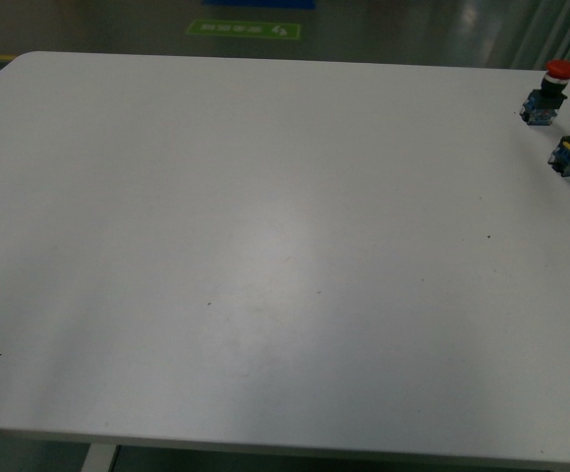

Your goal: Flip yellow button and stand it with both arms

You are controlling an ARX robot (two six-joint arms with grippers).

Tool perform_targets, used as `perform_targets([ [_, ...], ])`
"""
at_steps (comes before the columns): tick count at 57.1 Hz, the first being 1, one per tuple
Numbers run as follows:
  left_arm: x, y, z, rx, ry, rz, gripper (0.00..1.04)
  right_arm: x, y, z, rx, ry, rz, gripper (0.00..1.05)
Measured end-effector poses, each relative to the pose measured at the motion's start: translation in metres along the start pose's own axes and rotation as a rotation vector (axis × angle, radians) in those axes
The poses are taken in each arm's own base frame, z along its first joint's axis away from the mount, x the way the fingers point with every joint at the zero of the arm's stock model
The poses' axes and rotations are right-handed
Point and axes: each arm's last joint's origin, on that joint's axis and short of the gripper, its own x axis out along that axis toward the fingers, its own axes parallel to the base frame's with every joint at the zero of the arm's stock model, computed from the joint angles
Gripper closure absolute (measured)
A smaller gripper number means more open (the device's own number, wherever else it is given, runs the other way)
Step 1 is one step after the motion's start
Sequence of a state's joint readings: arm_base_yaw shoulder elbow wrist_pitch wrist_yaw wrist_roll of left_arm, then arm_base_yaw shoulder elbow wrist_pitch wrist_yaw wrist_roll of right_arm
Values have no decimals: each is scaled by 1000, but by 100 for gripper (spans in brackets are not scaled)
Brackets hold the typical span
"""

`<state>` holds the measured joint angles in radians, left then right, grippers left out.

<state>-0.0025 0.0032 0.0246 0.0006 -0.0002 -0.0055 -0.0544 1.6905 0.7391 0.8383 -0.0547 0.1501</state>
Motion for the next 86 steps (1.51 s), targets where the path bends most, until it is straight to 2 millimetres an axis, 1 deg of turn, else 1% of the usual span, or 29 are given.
perform_targets([
  [1,0,0,0,0,0,0,7,-1,0,-1,-8,-7,-1,22],
  [3,0,0,0,0,0,1,7,-12,0,-8,-60,-53,3,30],
  [4,0,0,0,0,0,0,7,-13,0,-9,-65,-56,3,31],
  [6,0,0,0,0,0,0,7,-24,1,-12,-94,-79,3,38],
  [7,0,0,0,0,0,0,7,-32,2,-12,-109,-91,5,43],
  [8,0,0,0,0,0,0,7,-35,3,-12,-113,-94,5,45],
  [11,0,0,0,0,0,0,7,-50,8,-14,-129,-111,-12,56],
  [15,0,0,0,0,0,0,7,-63,12,-17,-139,-113,-1,67],
  [16,0,0,0,0,0,0,7,-69,13,-20,-143,-108,4,72],
  [18,0,0,0,0,0,0,7,-77,13,-23,-147,-101,8,79],
  [21,0,0,0,0,0,1,7,-85,13,-27,-150,-95,9,86],
  [24,0,0,0,0,0,0,7,-95,12,-30,-152,-94,8,97],
  [26,0,0,0,0,0,0,7,-100,12,-31,-152,-95,7,102],
  [32,0,0,0,0,0,0,7,-116,12,-34,-155,-100,7,101],
  [35,0,0,0,0,0,0,7,-123,11,-39,-155,-115,8,101],
  [41,0,0,0,0,0,1,7,-137,9,-49,-155,-85,6,101],
  [59,0,0,0,0,0,0,7,-169,9,-50,-155,-95,7,101],
  [72,0,0,0,0,0,0,7,-185,9,-52,-155,-95,7,101],
  [86,0,0,0,0,0,0,7,-197,9,-51,-155,-103,8,101],
])
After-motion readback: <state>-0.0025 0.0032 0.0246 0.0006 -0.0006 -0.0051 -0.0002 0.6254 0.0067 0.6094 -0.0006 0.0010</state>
